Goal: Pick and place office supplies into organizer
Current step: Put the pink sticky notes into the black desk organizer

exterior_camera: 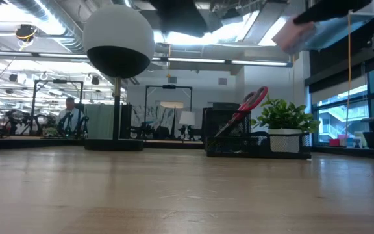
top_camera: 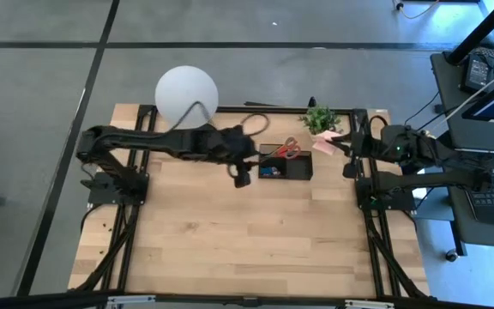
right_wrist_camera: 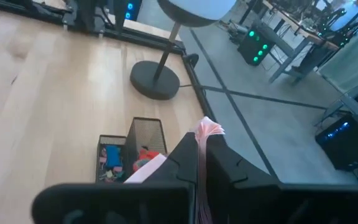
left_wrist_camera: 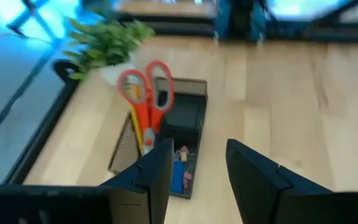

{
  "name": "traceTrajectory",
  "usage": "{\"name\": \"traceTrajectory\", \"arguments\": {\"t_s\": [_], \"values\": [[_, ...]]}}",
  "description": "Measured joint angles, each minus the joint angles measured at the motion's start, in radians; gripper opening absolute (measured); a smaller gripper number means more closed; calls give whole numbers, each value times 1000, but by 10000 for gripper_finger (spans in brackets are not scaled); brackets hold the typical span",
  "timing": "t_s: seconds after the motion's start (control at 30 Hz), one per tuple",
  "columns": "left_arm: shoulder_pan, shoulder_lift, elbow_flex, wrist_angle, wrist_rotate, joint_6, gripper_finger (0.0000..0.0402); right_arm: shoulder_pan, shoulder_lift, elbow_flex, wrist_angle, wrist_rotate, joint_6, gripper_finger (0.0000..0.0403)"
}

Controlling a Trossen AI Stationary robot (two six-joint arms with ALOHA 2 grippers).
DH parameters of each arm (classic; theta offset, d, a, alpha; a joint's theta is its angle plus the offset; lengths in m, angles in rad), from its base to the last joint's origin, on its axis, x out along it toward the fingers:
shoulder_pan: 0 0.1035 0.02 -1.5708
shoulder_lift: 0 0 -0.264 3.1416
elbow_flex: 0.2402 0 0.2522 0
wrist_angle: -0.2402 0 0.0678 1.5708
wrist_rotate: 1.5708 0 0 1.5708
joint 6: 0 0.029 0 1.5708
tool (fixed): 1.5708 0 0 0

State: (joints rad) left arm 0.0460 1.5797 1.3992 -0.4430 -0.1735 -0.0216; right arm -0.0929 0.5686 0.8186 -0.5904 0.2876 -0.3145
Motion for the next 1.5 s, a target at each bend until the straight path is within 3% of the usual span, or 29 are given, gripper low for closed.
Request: {"name": "traceTrajectory", "arguments": {"t_s": [0.3, 0.57, 0.87, 1.0, 1.17, 1.5], "values": [[-27, -363, -447, 409, -58, -136, 143, 0, -21, -100, 9, -38, 0, 13], [-72, -569, -677, 502, -78, -266, 143, 0, -23, -171, -26, -107, 46, 13], [-79, -632, -737, 503, -80, -317, 143, 0, -21, -322, 135, -109, -9, 13], [-78, -632, -737, 501, -97, -317, 143, 0, -22, -335, 148, -100, -55, 13], [-78, -632, -737, 500, -106, -315, 143, 0, -6, -336, 192, -78, 70, 13], [-78, -631, -737, 492, -101, -307, 143, -5, 12, -335, 199, -79, 12, 17]]}}
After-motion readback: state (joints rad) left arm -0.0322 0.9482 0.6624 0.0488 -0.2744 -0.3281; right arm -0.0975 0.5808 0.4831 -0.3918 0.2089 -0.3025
